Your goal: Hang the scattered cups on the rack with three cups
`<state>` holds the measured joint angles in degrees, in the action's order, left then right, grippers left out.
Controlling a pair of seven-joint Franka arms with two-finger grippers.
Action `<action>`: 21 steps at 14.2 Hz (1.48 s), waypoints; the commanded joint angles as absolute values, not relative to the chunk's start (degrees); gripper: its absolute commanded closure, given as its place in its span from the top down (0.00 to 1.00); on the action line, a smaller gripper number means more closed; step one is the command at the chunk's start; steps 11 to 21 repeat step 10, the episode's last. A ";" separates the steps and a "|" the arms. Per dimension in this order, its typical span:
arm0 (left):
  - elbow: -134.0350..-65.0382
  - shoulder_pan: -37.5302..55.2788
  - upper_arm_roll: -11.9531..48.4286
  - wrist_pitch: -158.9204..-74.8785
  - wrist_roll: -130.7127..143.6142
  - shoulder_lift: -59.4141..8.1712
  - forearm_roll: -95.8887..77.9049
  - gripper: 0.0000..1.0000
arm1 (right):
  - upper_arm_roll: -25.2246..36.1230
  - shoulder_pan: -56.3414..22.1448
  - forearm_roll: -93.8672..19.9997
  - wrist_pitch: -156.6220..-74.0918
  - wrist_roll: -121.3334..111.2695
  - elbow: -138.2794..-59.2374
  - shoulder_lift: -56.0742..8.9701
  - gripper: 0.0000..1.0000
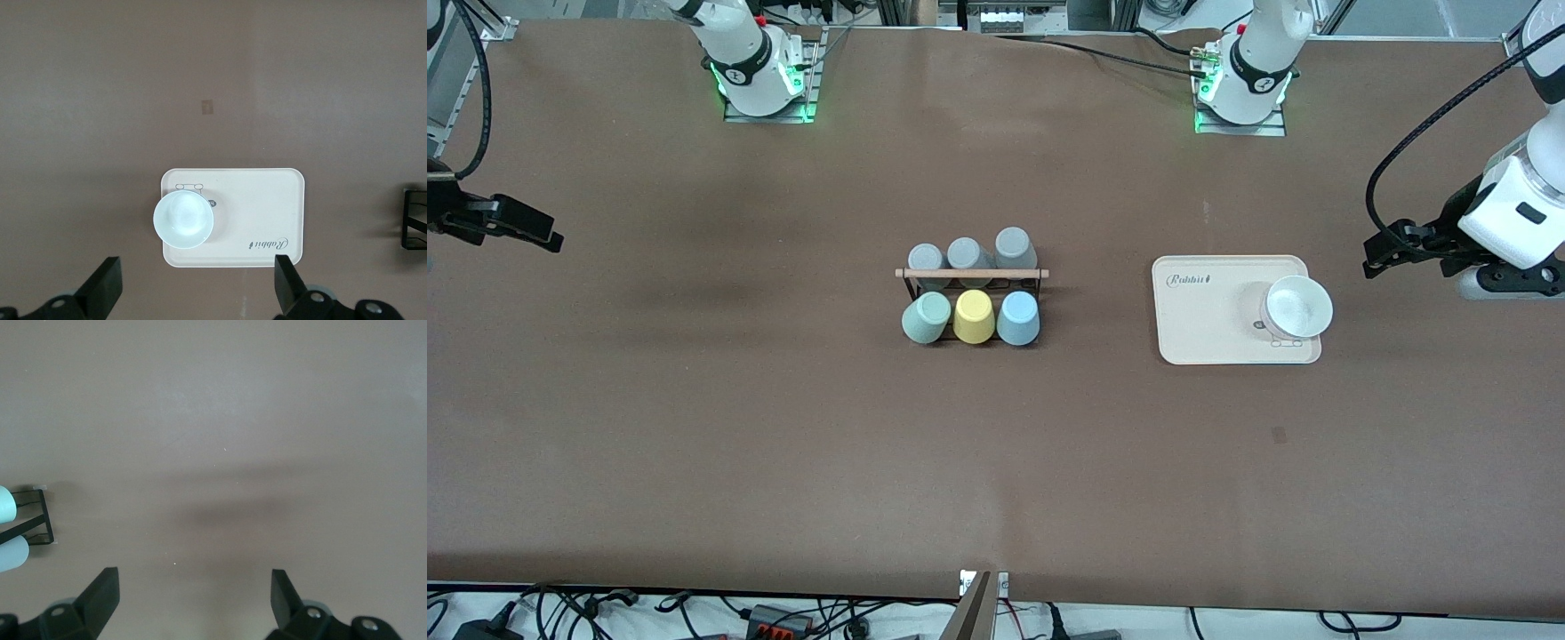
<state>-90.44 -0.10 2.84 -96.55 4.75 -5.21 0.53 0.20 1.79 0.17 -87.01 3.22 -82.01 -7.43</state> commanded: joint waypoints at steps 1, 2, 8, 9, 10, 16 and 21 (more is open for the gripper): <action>-90.00 -0.53 2.90 -96.42 3.87 -5.36 0.44 1.00 | -0.27 3.16 -0.52 -87.54 2.55 -83.06 -6.15 1.00; -90.09 -0.53 2.90 -96.42 3.78 -5.36 0.53 1.00 | -0.26 3.51 -0.27 -87.54 2.46 -83.06 -6.07 1.00; -89.91 -0.44 2.99 -96.59 3.78 -5.36 0.53 1.00 | -0.35 4.04 -0.09 -87.45 2.55 -83.14 -6.06 1.00; -89.83 -0.44 3.08 -96.59 3.78 -5.36 0.53 1.00 | -0.35 4.30 -0.09 -87.45 2.46 -83.23 -6.06 1.00; -90.00 -0.44 3.08 -96.59 3.78 -5.36 0.53 1.00 | -0.35 4.31 -0.09 -87.28 2.55 -83.23 -6.06 1.00; -90.00 -0.44 3.08 -96.59 3.78 -5.36 0.53 1.00 | -0.35 4.31 -0.09 -87.28 2.55 -83.23 -6.06 1.00; -90.00 -0.44 3.08 -96.59 3.78 -5.36 0.53 1.00 | -0.35 4.31 -0.09 -87.28 2.55 -83.23 -6.06 1.00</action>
